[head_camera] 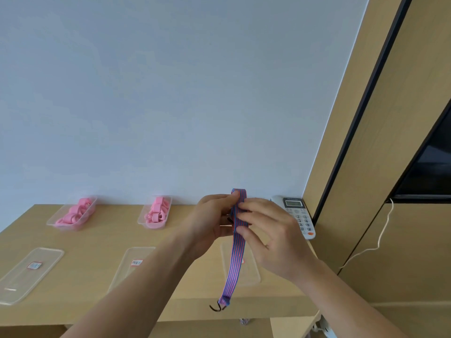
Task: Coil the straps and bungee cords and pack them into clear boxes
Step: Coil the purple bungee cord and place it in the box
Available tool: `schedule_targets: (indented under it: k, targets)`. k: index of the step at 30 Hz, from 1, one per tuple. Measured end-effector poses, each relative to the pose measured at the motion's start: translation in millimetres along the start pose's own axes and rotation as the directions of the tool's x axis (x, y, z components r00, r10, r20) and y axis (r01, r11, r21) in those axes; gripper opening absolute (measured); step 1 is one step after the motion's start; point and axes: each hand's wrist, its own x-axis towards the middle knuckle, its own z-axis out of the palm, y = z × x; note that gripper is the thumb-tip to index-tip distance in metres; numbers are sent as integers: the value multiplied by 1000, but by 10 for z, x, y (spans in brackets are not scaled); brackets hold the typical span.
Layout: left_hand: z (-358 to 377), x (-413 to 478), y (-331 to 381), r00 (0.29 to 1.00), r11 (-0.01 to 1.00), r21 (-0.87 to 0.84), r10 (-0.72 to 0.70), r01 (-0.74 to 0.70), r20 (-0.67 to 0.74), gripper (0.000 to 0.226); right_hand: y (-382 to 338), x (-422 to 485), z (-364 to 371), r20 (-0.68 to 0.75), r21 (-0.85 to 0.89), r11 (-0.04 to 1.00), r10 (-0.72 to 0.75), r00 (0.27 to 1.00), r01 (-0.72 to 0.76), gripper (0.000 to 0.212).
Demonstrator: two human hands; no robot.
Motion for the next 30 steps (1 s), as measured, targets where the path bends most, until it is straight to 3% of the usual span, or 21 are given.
schedule_targets:
  k: [3, 6, 9, 15, 22, 30]
  targets:
    - [4, -2, -14, 999, 998, 50, 33, -34, 29, 36, 20, 122, -45, -40, 91, 979, 184, 982, -180, 32]
    - [27, -23, -9, 998, 994, 95, 54, -58, 39, 34, 119, 220, -73, 163, 131, 883, 430, 888, -451, 49]
    - [41, -56, 6, 997, 991, 114, 61, -66, 47, 36, 183, 314, -120, 352, 138, 828, 472, 808, -544, 41]
    - [58, -125, -18, 998, 997, 62, 49, -52, 48, 50, 140, 373, -199, 329, 110, 833, 485, 810, -543, 30]
    - [86, -124, -31, 999, 999, -12, -33, 33, 2, 49, 59, 385, -171, 194, 53, 894, 428, 883, -445, 35]
    - [133, -209, -25, 981, 981, -35, -191, 193, 42, 69, 88, 359, -122, -107, -28, 973, 225, 968, -229, 38]
